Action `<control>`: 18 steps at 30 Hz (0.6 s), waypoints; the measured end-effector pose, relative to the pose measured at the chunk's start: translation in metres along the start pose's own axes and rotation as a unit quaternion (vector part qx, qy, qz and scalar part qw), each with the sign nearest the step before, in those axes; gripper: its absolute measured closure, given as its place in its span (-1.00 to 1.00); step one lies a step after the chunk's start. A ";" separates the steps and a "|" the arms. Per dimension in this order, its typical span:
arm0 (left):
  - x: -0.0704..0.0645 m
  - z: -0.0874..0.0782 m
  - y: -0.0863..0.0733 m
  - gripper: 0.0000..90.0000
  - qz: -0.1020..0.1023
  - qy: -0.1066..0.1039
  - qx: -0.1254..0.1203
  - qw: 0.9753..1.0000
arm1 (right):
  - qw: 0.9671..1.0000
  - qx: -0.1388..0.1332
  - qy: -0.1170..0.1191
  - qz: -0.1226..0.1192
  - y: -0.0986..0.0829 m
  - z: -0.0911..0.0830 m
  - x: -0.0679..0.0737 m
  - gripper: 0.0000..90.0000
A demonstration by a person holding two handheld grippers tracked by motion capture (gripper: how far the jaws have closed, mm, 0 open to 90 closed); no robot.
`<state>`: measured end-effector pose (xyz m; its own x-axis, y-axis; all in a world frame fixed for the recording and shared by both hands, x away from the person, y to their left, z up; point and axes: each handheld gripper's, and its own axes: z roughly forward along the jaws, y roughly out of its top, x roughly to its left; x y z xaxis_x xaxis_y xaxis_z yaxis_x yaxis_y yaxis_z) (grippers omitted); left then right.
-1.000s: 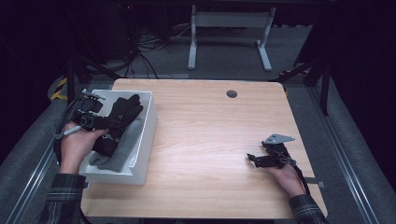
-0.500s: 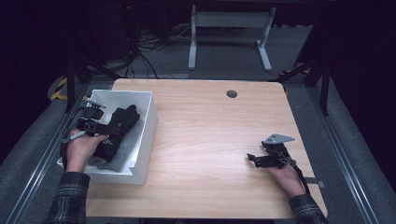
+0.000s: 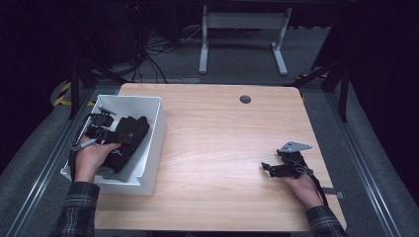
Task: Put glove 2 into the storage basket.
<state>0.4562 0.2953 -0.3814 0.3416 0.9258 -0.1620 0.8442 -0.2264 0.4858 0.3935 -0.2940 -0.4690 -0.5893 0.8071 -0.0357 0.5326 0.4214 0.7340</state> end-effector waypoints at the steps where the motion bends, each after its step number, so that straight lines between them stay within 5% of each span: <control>1: -0.001 -0.002 0.000 -0.47 -0.001 -0.002 -0.005 1.000 | 1.000 0.000 0.001 0.000 0.000 0.000 0.000 -0.66; 13: -0.013 -0.033 0.009 -0.58 0.012 -0.001 -0.055 0.998 | 1.000 0.000 0.000 0.000 0.000 0.000 0.000 -0.66; 18: -0.030 -0.044 0.017 -0.59 0.031 -0.025 -0.079 0.996 | 1.000 0.000 0.000 0.000 0.000 0.000 0.000 -0.66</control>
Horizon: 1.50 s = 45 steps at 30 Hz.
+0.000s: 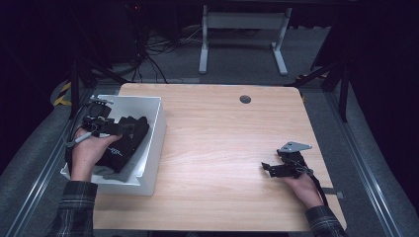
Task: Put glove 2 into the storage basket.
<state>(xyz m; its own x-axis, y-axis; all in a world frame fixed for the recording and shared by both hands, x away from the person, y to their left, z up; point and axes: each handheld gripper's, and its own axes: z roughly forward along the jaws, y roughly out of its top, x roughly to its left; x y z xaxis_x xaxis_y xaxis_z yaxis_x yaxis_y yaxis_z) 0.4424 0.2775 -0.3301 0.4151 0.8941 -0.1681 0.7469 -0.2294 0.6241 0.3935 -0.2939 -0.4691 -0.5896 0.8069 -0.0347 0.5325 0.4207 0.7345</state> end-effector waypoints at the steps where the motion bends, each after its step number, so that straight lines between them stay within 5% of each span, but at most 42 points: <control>1: -0.004 0.000 0.002 -0.59 0.005 -0.006 -0.003 1.000 | 1.000 0.000 -0.001 0.000 0.000 0.000 0.000 -0.66; 8: -0.031 0.003 0.013 -0.59 0.032 -0.042 -0.018 0.998 | 1.000 0.000 0.000 0.000 0.000 0.000 0.000 -0.66; 21: -0.091 0.010 0.024 -0.60 0.087 -0.104 -0.042 0.990 | 1.000 0.000 0.000 0.000 0.000 0.000 0.000 -0.66; 45: -0.185 0.062 0.009 -0.62 0.152 -0.152 -0.036 0.976 | 1.000 0.000 0.000 0.000 0.000 0.000 0.000 -0.66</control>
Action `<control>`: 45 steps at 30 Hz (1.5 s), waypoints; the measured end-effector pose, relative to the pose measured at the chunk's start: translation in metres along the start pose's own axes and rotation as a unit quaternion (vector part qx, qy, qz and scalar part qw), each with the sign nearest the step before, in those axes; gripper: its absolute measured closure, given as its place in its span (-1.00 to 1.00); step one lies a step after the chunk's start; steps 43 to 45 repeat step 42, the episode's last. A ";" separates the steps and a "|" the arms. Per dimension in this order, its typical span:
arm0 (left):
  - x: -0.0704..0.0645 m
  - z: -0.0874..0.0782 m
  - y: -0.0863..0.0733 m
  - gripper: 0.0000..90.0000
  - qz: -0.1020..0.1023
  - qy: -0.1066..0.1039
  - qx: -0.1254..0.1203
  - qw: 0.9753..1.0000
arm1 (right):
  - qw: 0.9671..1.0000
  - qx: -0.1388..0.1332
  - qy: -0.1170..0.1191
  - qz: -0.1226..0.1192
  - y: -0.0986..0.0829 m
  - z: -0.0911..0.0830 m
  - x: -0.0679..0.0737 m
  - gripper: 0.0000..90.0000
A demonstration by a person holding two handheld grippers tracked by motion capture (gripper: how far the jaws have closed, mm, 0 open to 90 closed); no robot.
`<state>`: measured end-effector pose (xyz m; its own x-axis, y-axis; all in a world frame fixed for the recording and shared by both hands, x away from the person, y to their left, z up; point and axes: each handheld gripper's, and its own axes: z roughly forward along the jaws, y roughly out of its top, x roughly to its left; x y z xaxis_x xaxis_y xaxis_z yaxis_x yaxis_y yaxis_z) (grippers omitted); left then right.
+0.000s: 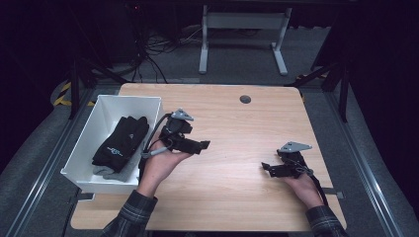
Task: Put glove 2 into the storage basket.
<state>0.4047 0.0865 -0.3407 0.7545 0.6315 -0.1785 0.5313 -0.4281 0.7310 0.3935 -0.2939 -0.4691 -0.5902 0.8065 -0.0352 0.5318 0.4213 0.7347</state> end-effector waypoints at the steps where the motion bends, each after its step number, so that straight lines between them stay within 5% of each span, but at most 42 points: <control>1: -0.002 0.003 -0.001 -0.62 0.001 0.000 0.001 1.000 | 1.000 0.000 -0.001 0.000 0.000 0.000 0.000 -0.66; 9: -0.019 0.037 -0.022 -0.65 0.019 0.016 0.007 1.000 | 1.000 0.000 0.000 0.000 0.000 0.000 0.000 -0.66; 29: -0.018 0.099 -0.081 -0.85 0.050 0.040 0.057 0.996 | 1.000 0.001 0.001 0.000 0.000 0.000 0.000 -0.66; 33: -0.019 0.107 -0.086 -0.97 0.062 0.051 0.074 0.994 | 1.000 0.000 0.001 0.000 0.000 0.000 0.000 -0.66; 45: -0.019 0.108 -0.089 -1.00 0.072 0.043 0.060 0.995 | 1.000 0.000 0.002 -0.001 0.000 0.000 0.000 -0.66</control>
